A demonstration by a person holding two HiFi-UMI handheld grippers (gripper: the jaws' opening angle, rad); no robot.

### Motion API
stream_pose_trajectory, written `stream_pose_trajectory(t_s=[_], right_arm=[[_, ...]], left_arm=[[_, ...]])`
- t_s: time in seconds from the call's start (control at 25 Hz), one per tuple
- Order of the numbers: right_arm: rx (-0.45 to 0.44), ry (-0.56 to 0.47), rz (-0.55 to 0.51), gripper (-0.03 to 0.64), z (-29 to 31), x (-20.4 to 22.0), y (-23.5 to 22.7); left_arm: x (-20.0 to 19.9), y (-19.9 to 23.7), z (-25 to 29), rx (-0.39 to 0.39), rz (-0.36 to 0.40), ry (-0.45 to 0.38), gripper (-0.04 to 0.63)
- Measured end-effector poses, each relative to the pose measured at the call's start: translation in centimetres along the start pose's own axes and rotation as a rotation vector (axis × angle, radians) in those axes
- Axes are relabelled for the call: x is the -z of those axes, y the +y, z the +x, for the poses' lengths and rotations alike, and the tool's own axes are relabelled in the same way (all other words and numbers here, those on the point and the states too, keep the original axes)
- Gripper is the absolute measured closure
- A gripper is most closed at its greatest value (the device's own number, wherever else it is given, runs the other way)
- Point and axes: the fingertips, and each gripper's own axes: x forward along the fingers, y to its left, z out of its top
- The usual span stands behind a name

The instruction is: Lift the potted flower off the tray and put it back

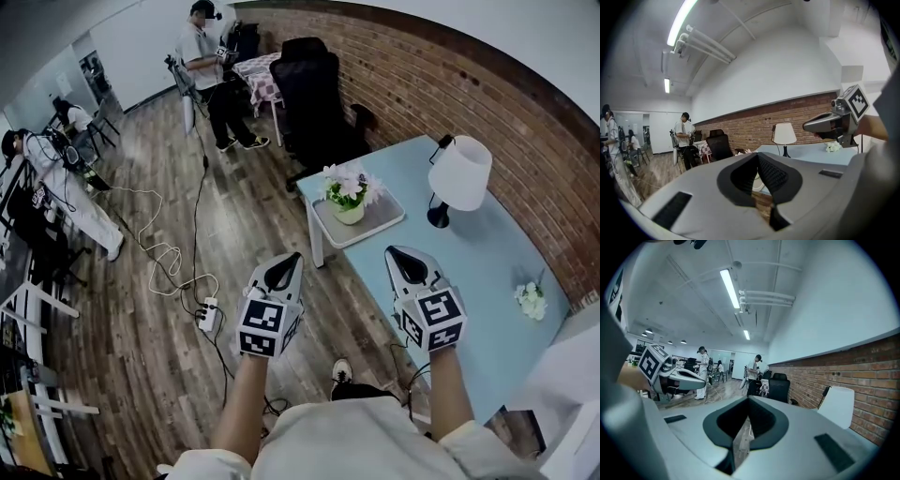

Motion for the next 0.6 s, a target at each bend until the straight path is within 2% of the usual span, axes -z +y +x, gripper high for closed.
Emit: stream_pose_trajectory(t_s=[0.48, 0.6], right_arm=[[-0.051, 0.047, 0.052, 0.597, 7.3, 1.9, -7.3], [-0.081, 0.074, 0.066, 0.55, 8.9, 3.1, -8.0]], left_arm=[[0.4, 2.7, 9.5, -0.031, -0.018, 0.068, 0.589], [1.3, 3.2, 11.1, -0.047, -0.029, 0.102, 0.577]])
